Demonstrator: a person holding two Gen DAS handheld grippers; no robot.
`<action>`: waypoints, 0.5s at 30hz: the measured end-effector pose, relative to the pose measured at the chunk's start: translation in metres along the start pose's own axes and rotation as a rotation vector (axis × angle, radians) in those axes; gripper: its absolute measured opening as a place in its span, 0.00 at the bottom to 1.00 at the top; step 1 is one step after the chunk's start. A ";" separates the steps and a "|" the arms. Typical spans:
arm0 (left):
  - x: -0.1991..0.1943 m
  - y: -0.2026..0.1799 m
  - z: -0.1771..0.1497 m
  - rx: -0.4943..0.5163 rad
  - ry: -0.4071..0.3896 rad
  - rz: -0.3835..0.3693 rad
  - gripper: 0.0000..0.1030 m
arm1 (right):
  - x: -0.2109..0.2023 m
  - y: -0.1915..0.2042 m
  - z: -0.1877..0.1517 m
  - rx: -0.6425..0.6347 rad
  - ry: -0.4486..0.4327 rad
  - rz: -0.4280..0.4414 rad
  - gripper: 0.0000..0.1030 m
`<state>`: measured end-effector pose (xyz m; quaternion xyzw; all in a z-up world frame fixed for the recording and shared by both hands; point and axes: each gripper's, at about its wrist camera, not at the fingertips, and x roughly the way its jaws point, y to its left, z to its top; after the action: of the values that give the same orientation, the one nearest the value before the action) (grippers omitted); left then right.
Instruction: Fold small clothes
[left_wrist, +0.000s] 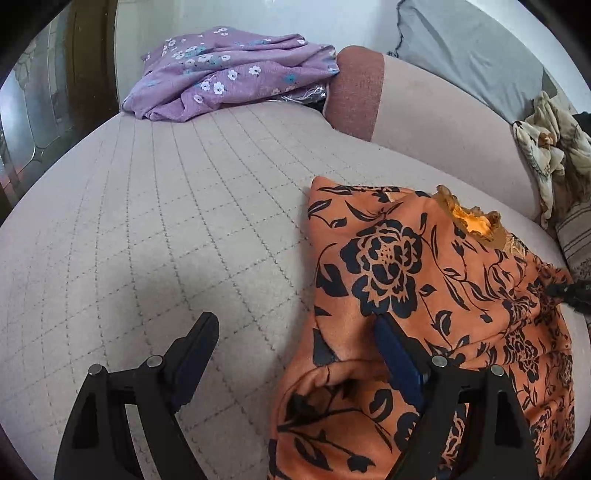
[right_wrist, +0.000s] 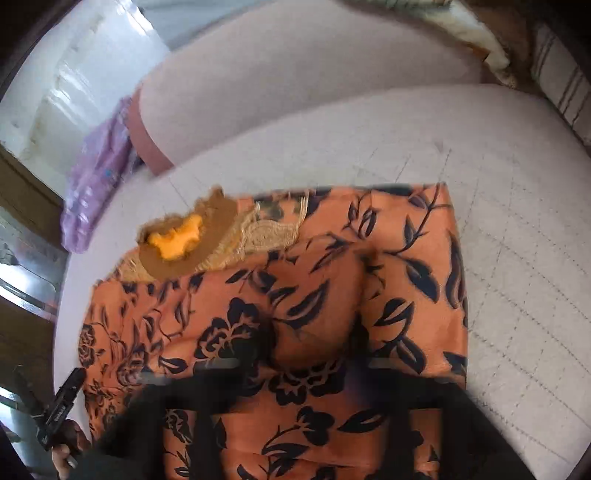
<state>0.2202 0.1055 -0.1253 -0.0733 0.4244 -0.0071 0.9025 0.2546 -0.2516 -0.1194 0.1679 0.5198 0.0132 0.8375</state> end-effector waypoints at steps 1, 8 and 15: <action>0.001 0.001 0.001 -0.004 0.003 -0.003 0.84 | -0.008 0.010 0.003 -0.016 -0.010 0.005 0.13; 0.000 0.004 0.003 -0.026 -0.018 0.023 0.84 | -0.115 0.039 0.028 0.025 -0.225 0.049 0.12; 0.003 0.005 0.003 -0.028 -0.008 0.029 0.84 | -0.082 -0.017 0.004 0.137 -0.156 -0.082 0.85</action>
<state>0.2241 0.1103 -0.1259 -0.0797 0.4221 0.0120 0.9030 0.2177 -0.2847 -0.0516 0.2040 0.4591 -0.0698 0.8618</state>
